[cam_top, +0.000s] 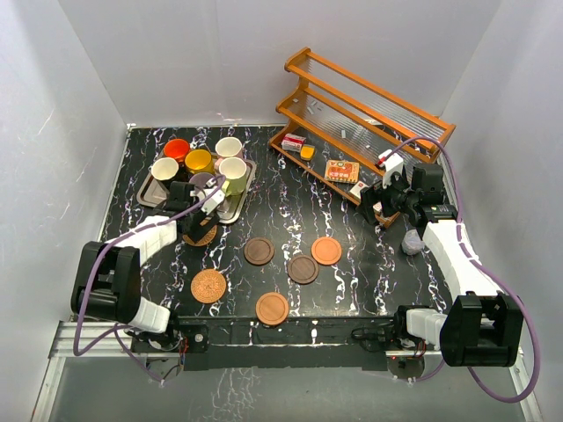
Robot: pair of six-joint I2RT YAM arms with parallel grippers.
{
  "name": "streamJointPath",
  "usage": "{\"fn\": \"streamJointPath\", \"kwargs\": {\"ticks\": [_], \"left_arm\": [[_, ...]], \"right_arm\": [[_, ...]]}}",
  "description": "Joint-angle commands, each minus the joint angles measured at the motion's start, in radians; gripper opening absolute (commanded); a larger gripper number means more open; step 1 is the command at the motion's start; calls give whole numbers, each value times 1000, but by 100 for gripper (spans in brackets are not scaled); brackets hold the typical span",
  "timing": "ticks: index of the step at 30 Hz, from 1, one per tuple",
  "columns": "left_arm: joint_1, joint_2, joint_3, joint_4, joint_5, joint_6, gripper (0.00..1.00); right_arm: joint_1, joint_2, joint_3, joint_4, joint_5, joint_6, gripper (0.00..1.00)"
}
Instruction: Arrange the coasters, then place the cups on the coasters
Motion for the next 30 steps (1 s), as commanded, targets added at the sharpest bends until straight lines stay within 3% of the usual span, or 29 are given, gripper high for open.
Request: {"fn": "streamJointPath", "kwargs": {"ticks": [1, 11, 18, 30], "left_arm": [[3, -11, -23, -73, 88, 12, 90], [-41, -136, -55, -321, 259, 40, 90], [-128, -98, -53, -286, 219, -2, 89], [-176, -19, 6, -225, 186, -40, 89]], "right_arm": [[-3, -16, 8, 41, -7, 2, 98], [-3, -9, 10, 41, -8, 2, 98], [-3, -15, 10, 40, -11, 4, 98], [-3, -20, 10, 39, -7, 2, 98]]}}
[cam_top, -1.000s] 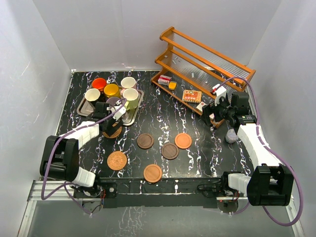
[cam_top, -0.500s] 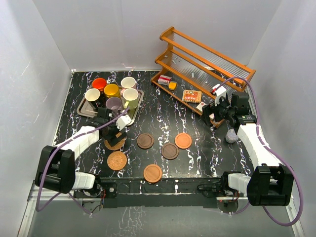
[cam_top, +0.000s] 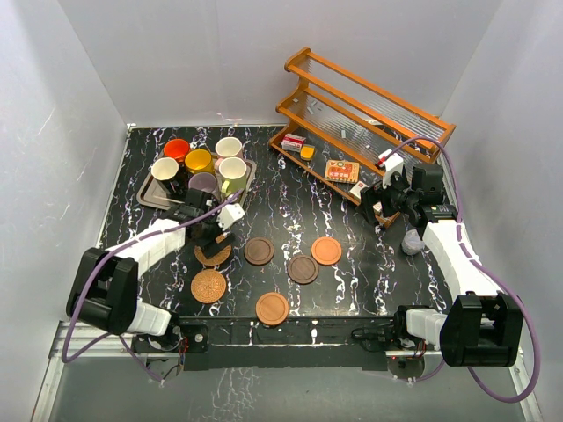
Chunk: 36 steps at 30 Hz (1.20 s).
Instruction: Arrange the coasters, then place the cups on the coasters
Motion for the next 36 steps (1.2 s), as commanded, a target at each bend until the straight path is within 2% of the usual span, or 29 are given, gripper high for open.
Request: {"fn": "streamJointPath", "kwargs": {"ticks": [1, 11, 24, 28, 36], "left_arm": [[-25, 40, 3, 2, 17, -27, 89], [-30, 9, 9, 2, 31, -49, 89], [-36, -89, 152, -201, 175, 5, 90], [-102, -90, 180, -215, 204, 19, 90], [-325, -35, 261, -228, 324, 24, 90]], "right_arm": [[-3, -21, 9, 39, -5, 1, 98], [-3, -23, 8, 39, -5, 0, 98], [-3, -25, 8, 38, -13, 2, 98], [-3, -28, 8, 38, -11, 2, 98], [-6, -28, 7, 39, 0, 0, 98]]}}
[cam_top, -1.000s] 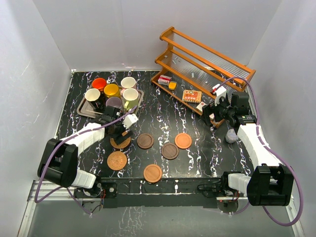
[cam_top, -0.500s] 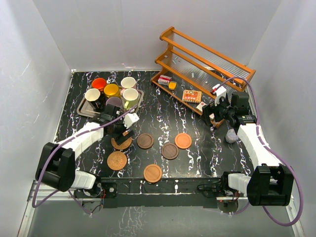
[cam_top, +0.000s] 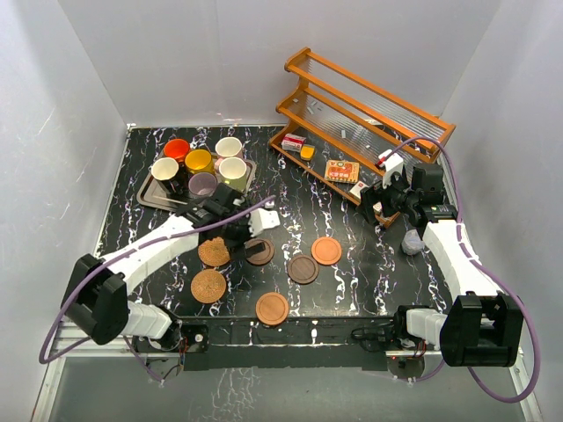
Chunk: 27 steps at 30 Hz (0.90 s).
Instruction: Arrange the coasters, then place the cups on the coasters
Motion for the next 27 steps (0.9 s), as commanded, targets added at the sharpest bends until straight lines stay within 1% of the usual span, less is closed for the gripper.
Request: {"fn": "streamJointPath", "kwargs": {"ticks": [1, 6, 11, 14, 17, 23, 27], "left_arm": [[-107, 45, 84, -48, 134, 19, 90], [-241, 114, 93, -97, 184, 54, 90], [-364, 171, 66, -34, 124, 43, 90], [-414, 207, 77, 10, 77, 24, 89], [-436, 245, 111, 55, 34, -7, 89], [-441, 338, 196, 169, -85, -86, 89], [-441, 385, 234, 221, -126, -108, 89]], "right_arm": [[-6, -28, 7, 39, 1, 1, 98], [-15, -32, 5, 39, 1, 0, 98], [-22, -30, 5, 39, -5, 0, 98], [-24, -28, 5, 39, -4, 0, 98], [-24, -27, 5, 39, -6, 0, 98], [-25, -28, 5, 39, -11, 1, 98], [-26, -33, 4, 39, -15, 1, 98]]}}
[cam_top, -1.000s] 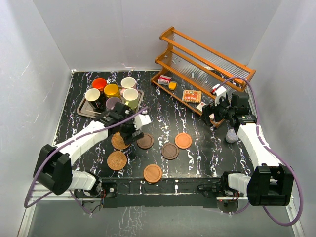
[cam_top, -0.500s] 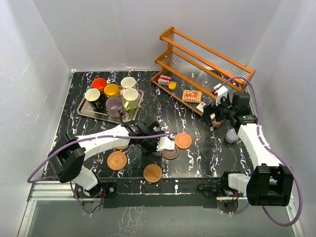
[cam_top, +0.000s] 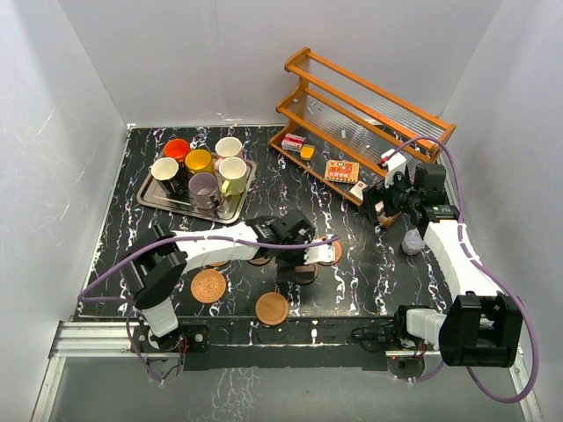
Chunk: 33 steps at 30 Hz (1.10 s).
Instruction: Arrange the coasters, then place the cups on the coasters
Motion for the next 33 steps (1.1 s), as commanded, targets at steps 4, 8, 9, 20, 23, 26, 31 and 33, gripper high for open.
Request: {"fn": "streamJointPath", "kwargs": {"ticks": [4, 8, 9, 20, 23, 26, 31, 33], "left_arm": [[-2, 74, 87, 91, -86, -47, 89], [-2, 106, 90, 90, -101, -15, 89], [-2, 110, 89, 85, -103, -8, 89], [4, 55, 39, -91, -98, 66, 89], [13, 27, 8, -129, -101, 74, 89], [27, 10, -19, -159, -123, 76, 89], [39, -52, -71, -196, -117, 99, 89], [41, -76, -93, -191, -128, 98, 89]], "right_arm": [[-7, -35, 4, 39, -17, 0, 98], [-7, -38, 2, 40, -19, -1, 98], [-6, -37, 2, 39, -19, 0, 98], [-7, -34, 2, 40, -23, -1, 98], [-7, -31, 2, 39, -26, -1, 98], [-8, -30, 2, 40, -27, -1, 98], [-7, -28, 2, 39, -28, -1, 98], [-6, -26, 3, 39, -29, -1, 98]]}}
